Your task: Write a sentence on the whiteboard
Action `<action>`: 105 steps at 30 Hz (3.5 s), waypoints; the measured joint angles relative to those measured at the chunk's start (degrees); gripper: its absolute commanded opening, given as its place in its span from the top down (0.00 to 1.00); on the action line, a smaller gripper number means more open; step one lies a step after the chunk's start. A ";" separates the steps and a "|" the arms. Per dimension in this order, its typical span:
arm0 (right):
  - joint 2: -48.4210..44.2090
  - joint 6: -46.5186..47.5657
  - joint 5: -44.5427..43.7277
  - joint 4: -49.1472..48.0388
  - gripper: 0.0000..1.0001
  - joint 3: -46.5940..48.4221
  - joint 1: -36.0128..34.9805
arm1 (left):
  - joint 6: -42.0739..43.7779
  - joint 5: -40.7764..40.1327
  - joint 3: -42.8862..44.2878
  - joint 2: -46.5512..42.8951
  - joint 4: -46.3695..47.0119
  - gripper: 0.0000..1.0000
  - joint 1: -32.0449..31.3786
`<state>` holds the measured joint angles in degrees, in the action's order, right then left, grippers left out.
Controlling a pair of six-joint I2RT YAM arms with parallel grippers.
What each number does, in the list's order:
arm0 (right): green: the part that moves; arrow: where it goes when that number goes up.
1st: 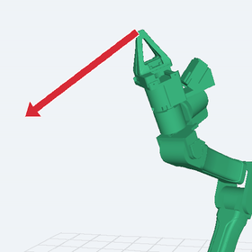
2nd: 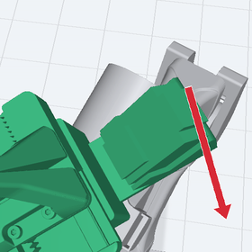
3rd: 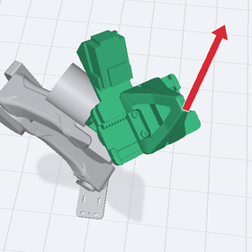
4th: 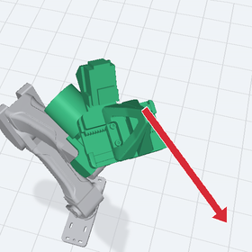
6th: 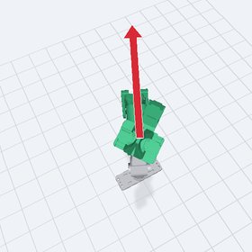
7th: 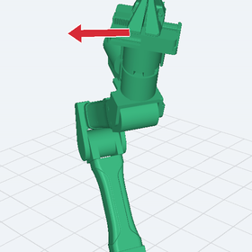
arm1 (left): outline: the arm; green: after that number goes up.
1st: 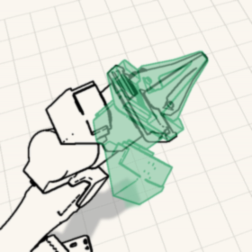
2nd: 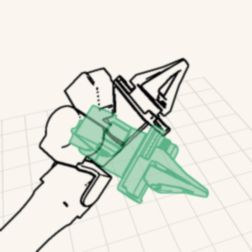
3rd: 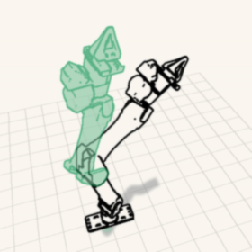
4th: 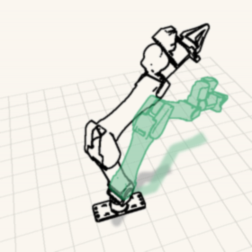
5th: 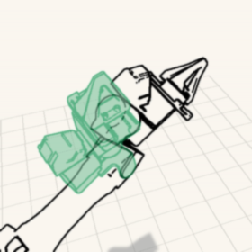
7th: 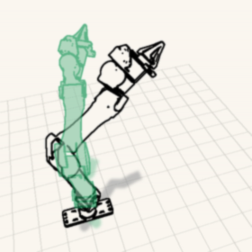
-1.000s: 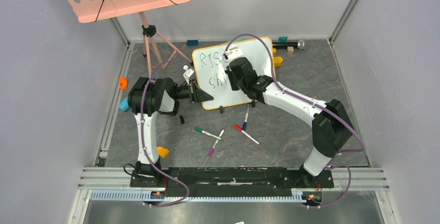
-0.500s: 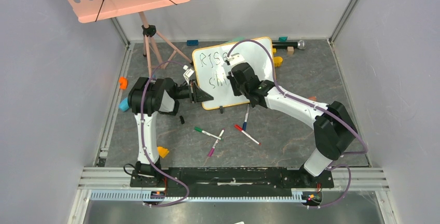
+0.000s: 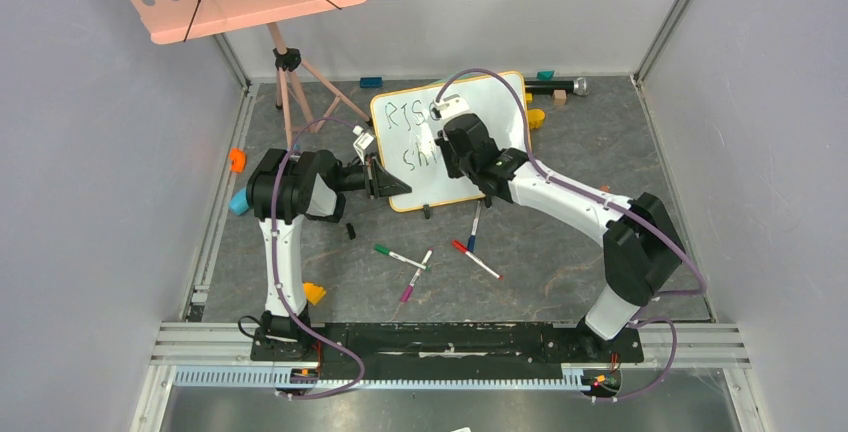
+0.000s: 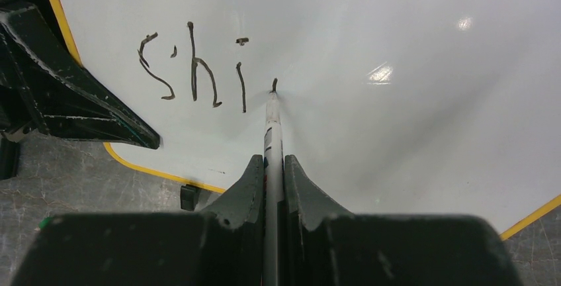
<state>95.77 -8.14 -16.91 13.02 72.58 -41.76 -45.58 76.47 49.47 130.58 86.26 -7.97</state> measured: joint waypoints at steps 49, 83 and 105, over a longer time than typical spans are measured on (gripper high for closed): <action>-1.68 -1.01 -0.63 0.90 1.00 -2.21 1.01 | 0.00 0.00 0.00 0.00 0.00 0.98 0.00; -0.81 -0.72 0.17 1.27 1.00 0.17 2.12 | 0.00 -0.02 0.00 0.00 0.00 0.98 0.00; -1.20 -1.22 -0.50 1.46 1.00 0.39 3.15 | -0.02 -0.04 0.00 0.00 -0.02 0.98 0.00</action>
<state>94.56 -9.37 -17.41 14.48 72.97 -38.61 -45.60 76.42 49.47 130.58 86.24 -7.97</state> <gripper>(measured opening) 0.119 0.114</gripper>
